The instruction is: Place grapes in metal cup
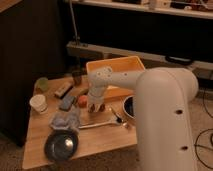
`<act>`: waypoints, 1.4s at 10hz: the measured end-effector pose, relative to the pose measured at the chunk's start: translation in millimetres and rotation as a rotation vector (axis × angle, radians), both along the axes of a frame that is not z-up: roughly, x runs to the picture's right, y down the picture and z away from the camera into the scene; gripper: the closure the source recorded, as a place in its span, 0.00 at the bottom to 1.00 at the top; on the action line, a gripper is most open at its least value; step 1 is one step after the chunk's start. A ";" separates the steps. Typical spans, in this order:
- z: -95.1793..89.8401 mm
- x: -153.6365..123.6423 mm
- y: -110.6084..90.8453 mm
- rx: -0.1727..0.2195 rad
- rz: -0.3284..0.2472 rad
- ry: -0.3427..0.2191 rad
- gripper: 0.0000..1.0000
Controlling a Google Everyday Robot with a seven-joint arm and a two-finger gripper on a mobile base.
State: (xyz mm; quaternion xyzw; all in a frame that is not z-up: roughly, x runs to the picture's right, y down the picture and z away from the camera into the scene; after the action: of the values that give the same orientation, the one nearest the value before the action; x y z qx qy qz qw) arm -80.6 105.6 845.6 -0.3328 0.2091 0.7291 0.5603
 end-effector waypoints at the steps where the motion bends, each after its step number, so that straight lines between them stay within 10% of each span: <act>1: -10.9 1.8 -8.2 -0.011 0.015 -0.008 1.00; 9: -93.7 -17.9 -113.9 0.076 -0.001 -0.164 1.00; 14: -71.5 -58.0 -193.1 0.108 -0.022 -0.272 1.00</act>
State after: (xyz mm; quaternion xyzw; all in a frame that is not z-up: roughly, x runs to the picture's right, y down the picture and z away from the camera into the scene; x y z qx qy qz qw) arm -138.6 -87.5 774.1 -0.3954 0.0953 0.6812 0.6087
